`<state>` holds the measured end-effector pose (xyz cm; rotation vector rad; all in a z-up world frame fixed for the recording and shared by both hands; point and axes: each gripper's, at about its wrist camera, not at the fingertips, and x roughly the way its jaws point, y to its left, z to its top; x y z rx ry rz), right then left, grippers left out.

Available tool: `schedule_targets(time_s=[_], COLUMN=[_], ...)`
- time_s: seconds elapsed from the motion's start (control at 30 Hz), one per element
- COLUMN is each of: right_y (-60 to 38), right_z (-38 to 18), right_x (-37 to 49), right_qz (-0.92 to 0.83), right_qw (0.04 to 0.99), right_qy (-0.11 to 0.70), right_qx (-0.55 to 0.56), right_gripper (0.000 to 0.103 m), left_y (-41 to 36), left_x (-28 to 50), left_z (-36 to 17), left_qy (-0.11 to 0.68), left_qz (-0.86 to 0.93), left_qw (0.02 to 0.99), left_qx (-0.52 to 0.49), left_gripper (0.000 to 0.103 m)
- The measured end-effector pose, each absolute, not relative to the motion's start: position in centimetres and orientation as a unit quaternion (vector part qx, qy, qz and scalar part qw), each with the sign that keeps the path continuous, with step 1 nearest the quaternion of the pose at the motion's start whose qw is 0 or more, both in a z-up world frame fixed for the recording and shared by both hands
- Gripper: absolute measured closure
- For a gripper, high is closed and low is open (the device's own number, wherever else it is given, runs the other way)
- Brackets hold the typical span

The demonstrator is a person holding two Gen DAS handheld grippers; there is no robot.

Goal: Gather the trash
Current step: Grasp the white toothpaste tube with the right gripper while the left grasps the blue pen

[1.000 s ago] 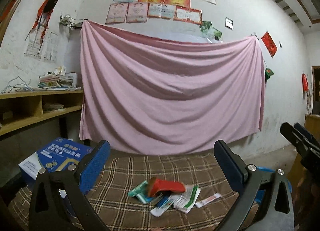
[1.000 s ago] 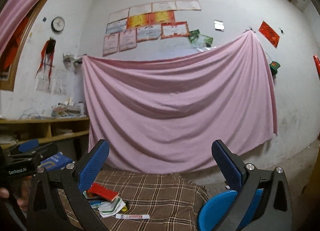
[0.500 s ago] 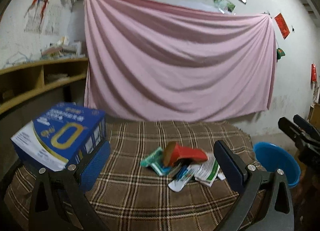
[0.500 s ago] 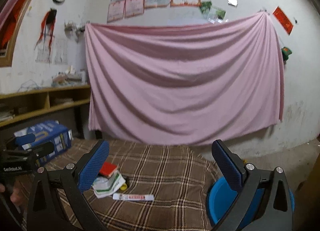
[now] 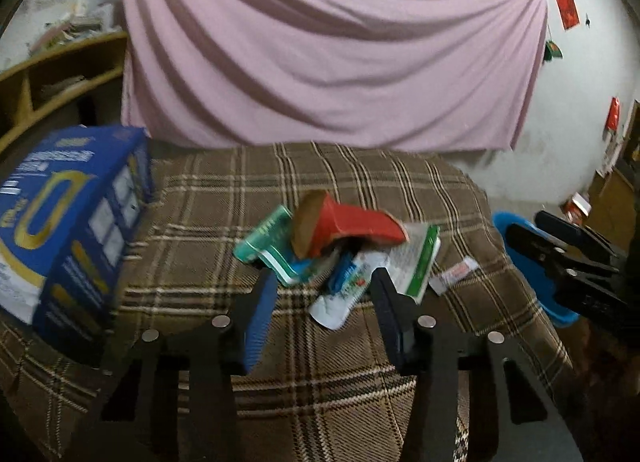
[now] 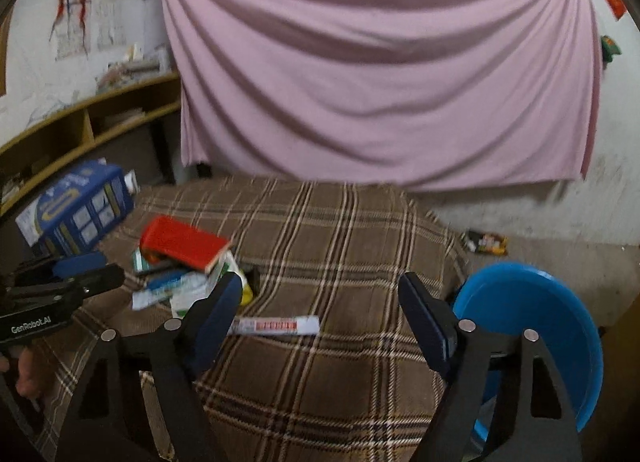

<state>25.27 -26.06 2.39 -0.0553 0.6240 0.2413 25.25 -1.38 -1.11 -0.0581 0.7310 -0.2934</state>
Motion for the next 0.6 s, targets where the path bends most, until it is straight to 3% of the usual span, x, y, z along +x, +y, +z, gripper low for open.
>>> schedule_targets(time_s=[0.3, 0.4, 0.6], right_y=[-24.5, -24.3, -23.6], right_z=[-0.5, -0.9, -1.4], right_x=[27.7, 28.1, 28.4], right_qz=[0.157, 0.166, 0.174], right_qw=[0.898, 0.892, 0.885], right_qy=[0.409, 0.419, 0.431], right_qx=[-0.033, -0.03, -0.042], right_gripper=[0.024, 0.024, 0.024], left_y=[-2.5, -2.7, -3.0], left_x=[27.6, 28.1, 28.7], left_z=[-3.2, -3.5, -3.5], left_qy=[0.433, 0.442, 0.442], left_qz=[-0.189, -0.195, -0.195], left_qw=[0.881, 0.875, 0.875], left_qx=[-0.032, -0.03, -0.014], left_gripper=[0.064, 0.071, 0.071])
